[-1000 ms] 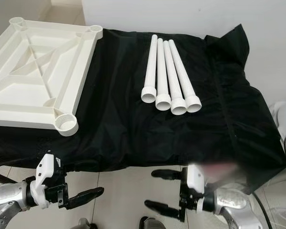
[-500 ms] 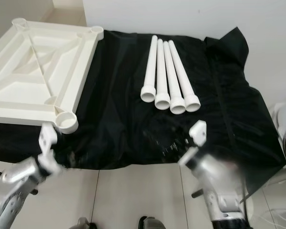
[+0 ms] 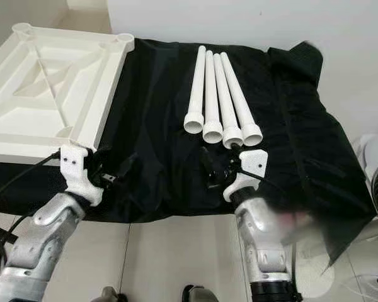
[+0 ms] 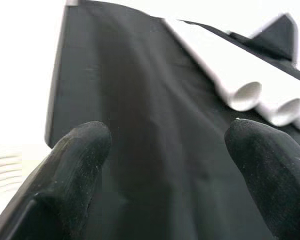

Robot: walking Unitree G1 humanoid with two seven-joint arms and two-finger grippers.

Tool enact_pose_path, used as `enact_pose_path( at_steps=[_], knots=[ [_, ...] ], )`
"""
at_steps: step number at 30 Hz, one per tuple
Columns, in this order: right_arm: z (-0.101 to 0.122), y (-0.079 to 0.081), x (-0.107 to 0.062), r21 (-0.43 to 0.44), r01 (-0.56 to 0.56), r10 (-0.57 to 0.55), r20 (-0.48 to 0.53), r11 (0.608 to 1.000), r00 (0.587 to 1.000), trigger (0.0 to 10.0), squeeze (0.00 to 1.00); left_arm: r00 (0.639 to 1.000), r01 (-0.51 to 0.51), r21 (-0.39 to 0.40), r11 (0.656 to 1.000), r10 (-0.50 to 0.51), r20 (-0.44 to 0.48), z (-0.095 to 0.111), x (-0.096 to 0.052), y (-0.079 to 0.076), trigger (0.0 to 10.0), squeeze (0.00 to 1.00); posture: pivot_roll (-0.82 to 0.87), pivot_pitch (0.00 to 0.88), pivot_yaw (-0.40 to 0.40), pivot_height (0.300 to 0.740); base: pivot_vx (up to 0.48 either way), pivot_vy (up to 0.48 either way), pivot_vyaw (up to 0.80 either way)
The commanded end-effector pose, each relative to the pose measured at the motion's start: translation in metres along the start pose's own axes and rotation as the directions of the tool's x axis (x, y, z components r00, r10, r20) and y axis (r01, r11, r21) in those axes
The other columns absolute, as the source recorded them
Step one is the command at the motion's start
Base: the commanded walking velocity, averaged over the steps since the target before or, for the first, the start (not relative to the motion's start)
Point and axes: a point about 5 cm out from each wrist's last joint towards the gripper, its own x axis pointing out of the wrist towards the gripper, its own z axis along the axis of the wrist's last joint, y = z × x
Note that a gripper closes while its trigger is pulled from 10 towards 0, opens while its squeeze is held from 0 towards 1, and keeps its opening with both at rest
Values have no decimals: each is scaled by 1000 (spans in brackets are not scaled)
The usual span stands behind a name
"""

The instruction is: Building children table

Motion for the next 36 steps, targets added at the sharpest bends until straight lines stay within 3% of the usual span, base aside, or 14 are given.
enact_pose_path(
  at_steps=[1, 4, 7, 12, 14, 18, 22, 25, 31, 36],
  knots=[
    [-5, 2, -1, -11, 13, -13, -18, 1000, 1000, 10000, 0, 999, -32, -18, 999, 32, -17, -6, -1, 2, 10000, 0, -2, 99, -48, 740, 0, 0, 0],
    [-9, 5, 1, 57, 31, -30, -23, 998, 999, 10000, 0, 998, -69, 40, 997, 69, -7, -5, 3, 3, 10000, 0, 9, 85, -48, 740, 0, 0, 0],
    [-7, 4, 3, 56, 26, -27, 0, 998, 1000, 10000, 0, 995, -99, 62, 993, 99, -2, -2, 7, 4, 10000, 0, 10, 78, -42, 740, 0, 0, 0],
    [-2, -11, 8, -48, 129, -128, 32, 990, 991, 10000, 0, 993, -120, 90, 989, 119, 25, 6, 15, 9, 10000, 0, 9, 64, -47, 740, 0, 0, 0],
    [0, -14, 11, -86, 163, -160, 39, 983, 986, 10000, 0, 987, -157, 146, 977, 149, 68, 16, 20, 15, 10000, 0, 17, 44, -38, 740, 0, 0, 0],
    [5, -13, 14, -68, 150, -147, 45, 986, 988, 10000, 0, 983, -175, 141, 974, 166, 79, 23, 23, 18, 10000, 0, 16, 37, -28, 740, 0, 0, 0],
    [3, -2, 13, -5, 84, -84, 53, 996, 995, 10000, 0, 976, -210, 117, 971, 201, 83, 19, 21, 20, 10000, 0, 5, 25, 3, 740, 0, 0, 0],
    [1, 6, 14, -41, 74, -71, 63, 996, 995, 10000, 0, 981, -189, 91, 978, 185, 56, 13, 25, 17, 10000, 0, 1, 20, 15, 740, 0, 0, 0],
    [2, 5, 17, -41, 120, -117, 80, 992, 990, 10000, 0, 991, -133, 127, 983, 129, 38, 11, 32, 12, 10000, 0, -11, 26, -10, 740, 0, 0, 0],
    [5, 5, 22, -39, 115, -111, 89, 993, 990, 10000, 0, 993, -114, 52, 992, 111, 47, 10, 32, 12, 10000, 0, -38, 40, -17, 740, 0, 0, 0]
  ],
)
